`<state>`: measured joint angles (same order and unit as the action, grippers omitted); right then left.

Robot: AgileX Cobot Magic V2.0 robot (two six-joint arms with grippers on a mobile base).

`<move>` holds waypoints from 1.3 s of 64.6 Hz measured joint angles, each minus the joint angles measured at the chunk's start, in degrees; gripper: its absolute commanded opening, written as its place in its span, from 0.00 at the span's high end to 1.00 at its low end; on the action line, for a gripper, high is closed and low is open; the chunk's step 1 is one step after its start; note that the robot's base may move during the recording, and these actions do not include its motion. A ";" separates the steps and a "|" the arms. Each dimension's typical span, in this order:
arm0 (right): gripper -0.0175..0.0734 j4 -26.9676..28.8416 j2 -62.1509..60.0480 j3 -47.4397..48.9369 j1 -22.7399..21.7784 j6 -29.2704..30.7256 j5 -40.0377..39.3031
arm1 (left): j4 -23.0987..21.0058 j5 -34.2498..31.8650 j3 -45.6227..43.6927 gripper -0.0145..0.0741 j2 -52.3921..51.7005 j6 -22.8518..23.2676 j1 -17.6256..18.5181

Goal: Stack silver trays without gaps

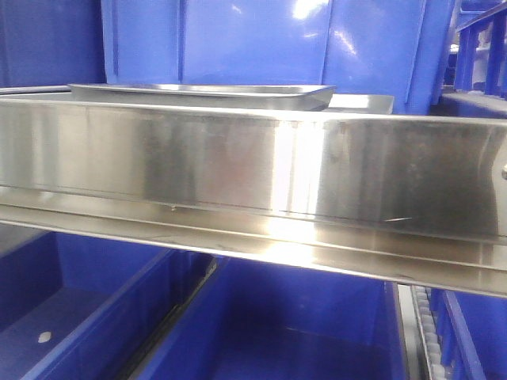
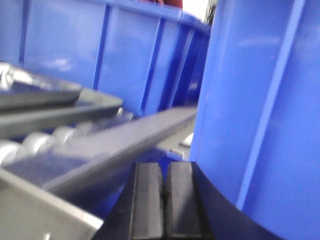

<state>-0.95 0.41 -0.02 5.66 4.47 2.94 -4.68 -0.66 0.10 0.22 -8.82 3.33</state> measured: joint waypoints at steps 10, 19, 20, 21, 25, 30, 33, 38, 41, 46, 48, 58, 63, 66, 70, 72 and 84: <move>0.88 0.00 0.00 0.00 -1.56 0.00 -3.39 | 0.00 0.00 0.00 0.82 0.00 0.00 0.00; 0.88 0.00 0.00 0.00 -2.10 0.00 -3.64 | 0.00 0.00 0.00 0.82 0.00 0.00 0.00; 0.88 0.00 0.00 0.00 -2.10 0.00 -3.64 | 0.00 0.00 0.00 0.82 0.00 0.00 0.00; 0.88 0.00 0.00 0.00 -2.10 0.00 -3.64 | 0.00 0.00 0.00 0.82 0.00 0.00 0.00; 0.88 0.00 0.00 0.00 -2.10 0.00 -3.64 | 0.00 0.00 0.00 0.82 0.00 0.00 0.00; 0.88 0.00 0.00 0.00 -2.10 0.00 -3.64 | 0.00 0.00 0.00 0.82 0.00 0.00 0.00; 0.88 0.00 0.00 0.00 -2.10 0.00 -3.64 | 0.00 0.00 0.00 0.82 0.00 0.00 0.00; 0.88 0.00 0.00 0.00 -2.10 0.09 -3.64 | 0.00 0.00 0.00 0.82 0.00 0.00 0.00; 0.88 0.00 0.00 0.00 -2.10 0.09 -3.64 | 0.00 0.00 0.00 0.82 0.00 0.00 0.00; 0.88 0.00 0.00 0.00 -2.10 0.09 -3.64 | 0.00 0.00 0.00 0.82 0.00 0.00 0.00; 0.88 0.00 0.00 0.00 -2.10 0.09 -3.64 | 0.00 0.00 0.00 0.82 0.00 0.00 0.00; 0.88 0.00 0.00 0.00 -2.10 0.09 -3.64 | 0.00 0.00 0.00 0.82 0.00 0.00 0.00; 0.88 0.00 0.00 0.00 -2.10 0.09 -3.64 | 0.00 0.00 0.00 0.82 0.00 0.00 0.00; 0.88 0.00 0.00 0.00 -2.10 0.09 -3.64 | 0.00 0.00 0.00 0.82 0.00 0.00 0.00; 0.88 0.00 0.00 0.00 -2.10 0.09 -3.64 | 0.00 0.00 0.00 0.82 0.00 0.00 0.00; 0.88 0.00 0.00 0.00 -2.10 0.09 -3.39 | 0.00 0.00 0.00 0.82 0.00 0.00 0.00; 0.88 0.00 0.00 0.00 -2.10 0.09 -2.63 | 0.00 0.00 0.00 0.82 0.00 0.00 0.00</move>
<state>-0.95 0.41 -0.02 3.56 4.56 0.31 -4.68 -0.66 0.10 0.22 -8.82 3.33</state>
